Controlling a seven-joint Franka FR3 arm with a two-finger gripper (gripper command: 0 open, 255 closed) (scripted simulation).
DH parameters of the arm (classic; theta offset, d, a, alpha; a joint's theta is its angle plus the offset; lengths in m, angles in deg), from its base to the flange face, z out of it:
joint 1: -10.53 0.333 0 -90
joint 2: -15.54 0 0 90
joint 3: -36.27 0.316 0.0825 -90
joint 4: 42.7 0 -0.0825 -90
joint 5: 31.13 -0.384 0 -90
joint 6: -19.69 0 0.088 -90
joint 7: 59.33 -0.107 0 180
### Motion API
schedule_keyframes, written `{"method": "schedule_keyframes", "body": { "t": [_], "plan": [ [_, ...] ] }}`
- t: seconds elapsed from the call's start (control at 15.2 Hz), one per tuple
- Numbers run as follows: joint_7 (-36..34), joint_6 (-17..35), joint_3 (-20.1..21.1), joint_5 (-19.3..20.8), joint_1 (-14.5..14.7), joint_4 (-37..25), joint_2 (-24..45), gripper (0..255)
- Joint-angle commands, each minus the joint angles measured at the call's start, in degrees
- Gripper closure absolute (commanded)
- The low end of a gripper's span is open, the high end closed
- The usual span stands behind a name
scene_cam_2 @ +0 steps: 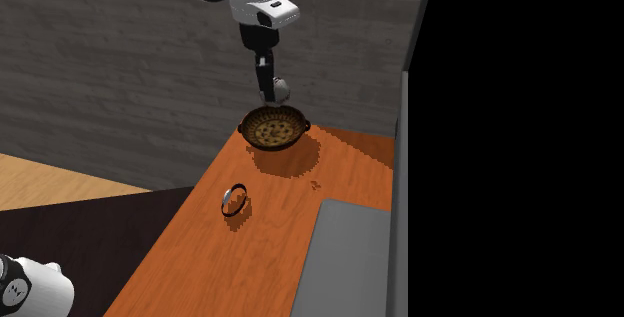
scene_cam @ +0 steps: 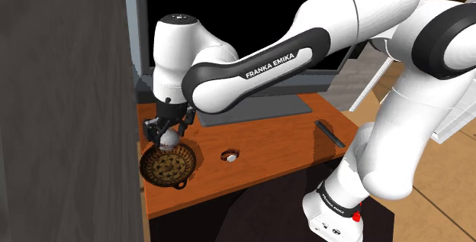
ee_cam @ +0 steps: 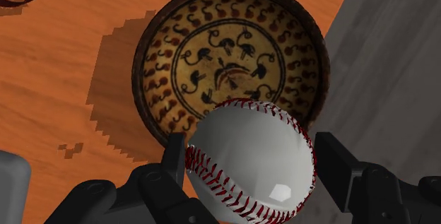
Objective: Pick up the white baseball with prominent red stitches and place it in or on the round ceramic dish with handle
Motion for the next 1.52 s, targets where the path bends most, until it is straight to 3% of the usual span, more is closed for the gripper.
{"method": "schedule_keyframes", "body": {
  "t": [0.0, 0.59, 1.12, 1.19, 1.45],
  "plan": [
    [-0.44, 1.29, -0.07, 0.48, 0.13, 0.55, 0.78, 255],
    [-2.36, 7.32, -0.85, 3.15, 0.73, 2.73, 5.04, 255],
    [-2.49, 7.69, -0.92, 3.34, 0.79, 2.83, 5.33, 255],
    [-2.49, 7.69, -0.92, 3.33, 0.78, 2.83, 5.33, 0],
    [-2.48, 7.69, -0.92, 3.33, 0.78, 2.83, 5.33, 0]
  ]
}}
